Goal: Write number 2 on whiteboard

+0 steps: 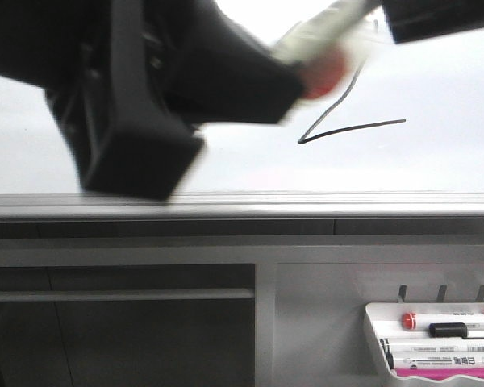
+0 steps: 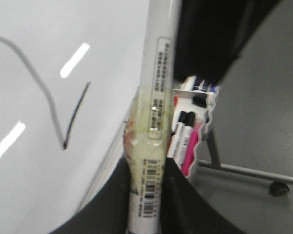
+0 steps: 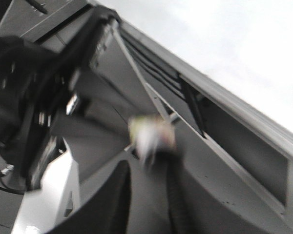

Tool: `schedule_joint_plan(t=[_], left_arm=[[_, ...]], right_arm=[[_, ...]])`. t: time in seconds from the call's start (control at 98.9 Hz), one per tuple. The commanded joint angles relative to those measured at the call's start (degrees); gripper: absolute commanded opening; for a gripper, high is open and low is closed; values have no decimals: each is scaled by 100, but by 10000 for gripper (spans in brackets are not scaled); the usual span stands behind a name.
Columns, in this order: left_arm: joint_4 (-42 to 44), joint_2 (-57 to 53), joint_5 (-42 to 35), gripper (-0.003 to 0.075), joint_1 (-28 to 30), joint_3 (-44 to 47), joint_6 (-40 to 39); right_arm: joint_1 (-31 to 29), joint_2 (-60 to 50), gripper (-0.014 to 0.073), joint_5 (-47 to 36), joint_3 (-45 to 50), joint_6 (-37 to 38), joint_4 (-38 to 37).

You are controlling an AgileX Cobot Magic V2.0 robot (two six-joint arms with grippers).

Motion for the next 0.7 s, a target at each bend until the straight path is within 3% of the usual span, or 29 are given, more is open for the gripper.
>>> schedule_joint_plan(t=[0.0, 0.091, 0.243, 0.445, 0.668, 0.688], left_arm=[[-449, -283, -414, -20, 257, -174, -140], [-939, -423, -503, -20, 468, -163, -140], [-2022, -539, -958, -20, 758, -84, -140], [-4146, -174, -2557, -20, 844, 53, -140], [-4356, 736, -3180, -20, 856, -145, -346], [-4356, 1406, -3290, -20, 856, -553, -346]], right_arm=[[-18, -67, 305, -185, -154, 65, 276], [-18, -96, 367, -648, -154, 175, 354], [-18, -205, 362, -1216, -154, 185, 596], [-18, -273, 362, -1415, -154, 185, 764], [-18, -273, 362, -1463, -154, 185, 775], [-18, -273, 362, -1399, -144, 185, 775]])
